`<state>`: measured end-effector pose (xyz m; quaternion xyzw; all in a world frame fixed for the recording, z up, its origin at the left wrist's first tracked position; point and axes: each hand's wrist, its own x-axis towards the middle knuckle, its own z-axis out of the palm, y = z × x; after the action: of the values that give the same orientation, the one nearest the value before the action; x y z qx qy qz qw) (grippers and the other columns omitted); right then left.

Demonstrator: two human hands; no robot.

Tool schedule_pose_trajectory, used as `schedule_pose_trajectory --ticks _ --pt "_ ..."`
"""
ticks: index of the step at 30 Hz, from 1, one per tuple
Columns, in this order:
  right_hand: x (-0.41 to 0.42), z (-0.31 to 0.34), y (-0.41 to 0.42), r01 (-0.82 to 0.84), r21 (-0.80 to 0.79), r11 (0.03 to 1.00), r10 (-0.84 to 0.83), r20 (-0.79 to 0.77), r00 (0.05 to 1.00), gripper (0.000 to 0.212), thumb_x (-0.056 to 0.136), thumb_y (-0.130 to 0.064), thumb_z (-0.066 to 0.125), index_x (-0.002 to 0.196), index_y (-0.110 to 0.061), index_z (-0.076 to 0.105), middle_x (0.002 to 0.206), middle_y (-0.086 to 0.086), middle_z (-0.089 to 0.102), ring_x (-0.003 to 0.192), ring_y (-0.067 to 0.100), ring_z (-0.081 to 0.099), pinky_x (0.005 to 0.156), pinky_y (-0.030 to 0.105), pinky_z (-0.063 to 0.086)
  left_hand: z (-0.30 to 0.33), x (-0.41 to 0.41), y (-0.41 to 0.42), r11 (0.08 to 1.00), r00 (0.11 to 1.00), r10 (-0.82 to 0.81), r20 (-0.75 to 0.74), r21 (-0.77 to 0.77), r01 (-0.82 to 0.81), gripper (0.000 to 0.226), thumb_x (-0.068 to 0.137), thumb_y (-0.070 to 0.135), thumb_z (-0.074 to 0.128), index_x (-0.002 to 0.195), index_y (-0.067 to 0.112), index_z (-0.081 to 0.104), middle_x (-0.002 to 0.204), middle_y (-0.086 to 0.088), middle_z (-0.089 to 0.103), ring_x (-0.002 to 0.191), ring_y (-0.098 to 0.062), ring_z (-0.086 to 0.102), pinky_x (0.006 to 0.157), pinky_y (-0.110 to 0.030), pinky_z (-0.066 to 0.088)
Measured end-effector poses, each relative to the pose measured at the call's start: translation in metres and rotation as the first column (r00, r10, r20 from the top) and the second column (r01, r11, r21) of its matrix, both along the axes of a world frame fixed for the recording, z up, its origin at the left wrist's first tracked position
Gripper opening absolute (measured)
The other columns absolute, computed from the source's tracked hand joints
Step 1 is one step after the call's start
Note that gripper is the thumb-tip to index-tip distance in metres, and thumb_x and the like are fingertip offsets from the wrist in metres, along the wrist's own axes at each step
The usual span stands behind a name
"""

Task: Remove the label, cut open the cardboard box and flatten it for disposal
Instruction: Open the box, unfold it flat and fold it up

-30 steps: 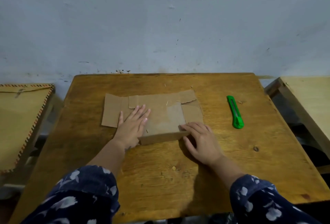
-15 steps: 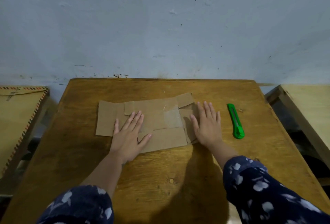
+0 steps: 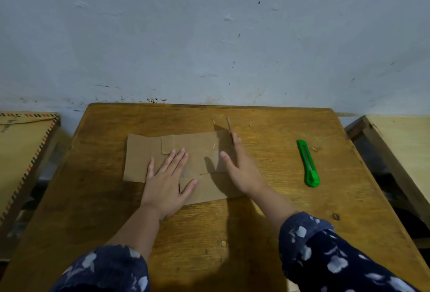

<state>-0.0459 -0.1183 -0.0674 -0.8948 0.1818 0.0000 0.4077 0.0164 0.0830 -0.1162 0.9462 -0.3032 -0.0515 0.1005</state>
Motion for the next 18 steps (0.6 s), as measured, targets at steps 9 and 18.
schedule_pose_trajectory --ticks 9,18 --pt "0.013 -0.039 0.044 -0.157 -0.517 0.842 0.064 -0.192 0.979 0.062 0.099 -0.041 0.008 0.15 -0.01 -0.01 0.159 0.007 -0.014 0.146 0.019 -0.017 0.118 0.05 -0.009 -0.002 0.0 0.0 1.0 1.0 -0.005 0.002 -0.016 0.005 0.068 0.091 0.06 0.004 0.152 0.029 0.003 0.158 0.016 -0.001 0.144 -0.002 -0.009 0.118 -0.049 -0.005" --pt "0.017 -0.046 0.049 -0.134 -0.57 0.811 0.019 -0.202 0.979 0.063 0.095 -0.04 0.002 0.15 -0.011 -0.007 0.16 0.006 -0.011 0.147 0.018 -0.015 0.118 0.05 -0.009 0.004 -0.008 0.001 0.987 0.991 0.11 0.075 -0.129 -0.1 0.059 0.094 0.048 0.017 0.148 0.026 0.028 0.157 0.01 0.024 0.145 -0.004 0.008 0.119 -0.045 -0.001"
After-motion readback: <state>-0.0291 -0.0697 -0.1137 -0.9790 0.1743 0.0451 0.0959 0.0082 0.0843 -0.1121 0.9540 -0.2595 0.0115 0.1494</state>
